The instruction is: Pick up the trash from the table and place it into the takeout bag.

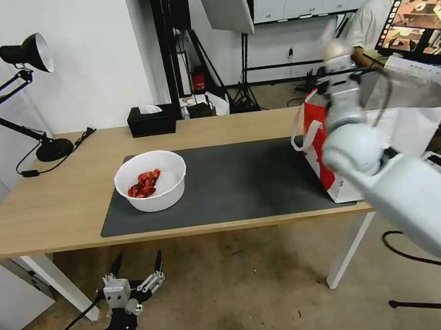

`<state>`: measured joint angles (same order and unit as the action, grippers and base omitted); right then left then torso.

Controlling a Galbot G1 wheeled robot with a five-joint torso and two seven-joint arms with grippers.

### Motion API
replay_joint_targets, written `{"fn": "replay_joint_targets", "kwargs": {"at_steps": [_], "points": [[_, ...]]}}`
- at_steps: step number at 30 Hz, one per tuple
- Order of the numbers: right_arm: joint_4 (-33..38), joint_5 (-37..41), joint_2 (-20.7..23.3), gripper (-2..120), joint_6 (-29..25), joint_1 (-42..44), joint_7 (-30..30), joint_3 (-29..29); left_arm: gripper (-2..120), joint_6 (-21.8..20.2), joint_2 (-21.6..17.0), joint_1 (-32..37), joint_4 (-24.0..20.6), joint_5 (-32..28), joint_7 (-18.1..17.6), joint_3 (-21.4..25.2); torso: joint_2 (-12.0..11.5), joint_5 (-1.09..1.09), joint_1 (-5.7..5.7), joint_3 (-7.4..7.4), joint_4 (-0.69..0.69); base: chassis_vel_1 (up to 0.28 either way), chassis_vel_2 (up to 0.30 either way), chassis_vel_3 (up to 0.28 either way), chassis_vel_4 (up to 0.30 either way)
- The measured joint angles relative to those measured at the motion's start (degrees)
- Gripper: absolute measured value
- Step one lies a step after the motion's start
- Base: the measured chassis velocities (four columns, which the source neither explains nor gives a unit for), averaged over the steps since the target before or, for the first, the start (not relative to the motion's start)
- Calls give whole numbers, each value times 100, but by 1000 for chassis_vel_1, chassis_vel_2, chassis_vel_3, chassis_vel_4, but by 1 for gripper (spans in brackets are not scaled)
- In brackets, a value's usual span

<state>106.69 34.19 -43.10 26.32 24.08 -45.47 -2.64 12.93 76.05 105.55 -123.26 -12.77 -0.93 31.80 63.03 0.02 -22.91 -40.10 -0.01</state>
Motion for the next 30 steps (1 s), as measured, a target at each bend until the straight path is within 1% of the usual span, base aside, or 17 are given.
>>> {"fn": "replay_joint_targets", "kwargs": {"at_steps": [11, 17, 18, 19, 20, 21, 23, 24, 25, 26, 29, 30], "points": [[310, 566, 427, 7, 47, 549, -95, 456, 100, 23, 95, 86, -103, 173, 3, -203, 0, -1, 0, 0, 1, 0, 0, 0, 0], [480, 924, 637, 9, 77, 736, -121, 653, 100, 56, 86, 162, -189, 220, 13, -219, 0, -2, -1, -1, 1, 0, 0, 0, 0], [563, 1094, 702, 14, 113, 800, -104, 717, 100, 71, 76, 184, -216, 221, 19, -213, 0, -2, -1, -1, 1, 0, 0, 0, 0], [609, 1183, 734, 18, 133, 830, -95, 746, 100, 79, 70, 198, -232, 221, 22, -209, 0, -2, 0, 0, 0, 0, 0, 0, 0], [679, 1285, 778, 25, 157, 873, -82, 780, 100, 88, 65, 220, -261, 221, 27, -202, 0, -2, -1, 0, 1, 0, 0, 0, 0], [679, 1285, 778, 25, 157, 873, -82, 780, 100, 88, 65, 220, -261, 221, 27, -202, 0, -2, -1, 0, 1, 0, 0, 0, 0], [754, 1372, 847, 36, 188, 914, -74, 806, 100, 104, 64, 255, -303, 221, 31, -196, 0, -2, -1, -1, 1, 0, 0, 0, 0], [754, 1372, 847, 36, 188, 914, -74, 806, 100, 104, 64, 255, -303, 221, 31, -196, 0, -2, -1, -1, 1, 0, 0, 0, 0], [780, 1428, 882, 41, 205, 916, -74, 813, 100, 109, 68, 271, -321, 221, 34, -196, 0, -2, -1, 0, 1, 0, 0, 0, 0], [780, 1428, 882, 41, 205, 916, -74, 813, 100, 109, 68, 271, -321, 221, 34, -196, 0, -2, -1, 0, 1, 0, 0, 0, 0], [823, 1528, 1004, 57, 233, 894, -73, 840, 100, 115, 89, 290, -356, 221, 40, -220, 0, -2, -1, 0, 1, 0, 0, 0, 0], [823, 1528, 1004, 57, 233, 894, -73, 840, 100, 115, 89, 290, -356, 221, 40, -220, 0, -2, -1, 0, 1, 0, 0, 0, 0]]}}
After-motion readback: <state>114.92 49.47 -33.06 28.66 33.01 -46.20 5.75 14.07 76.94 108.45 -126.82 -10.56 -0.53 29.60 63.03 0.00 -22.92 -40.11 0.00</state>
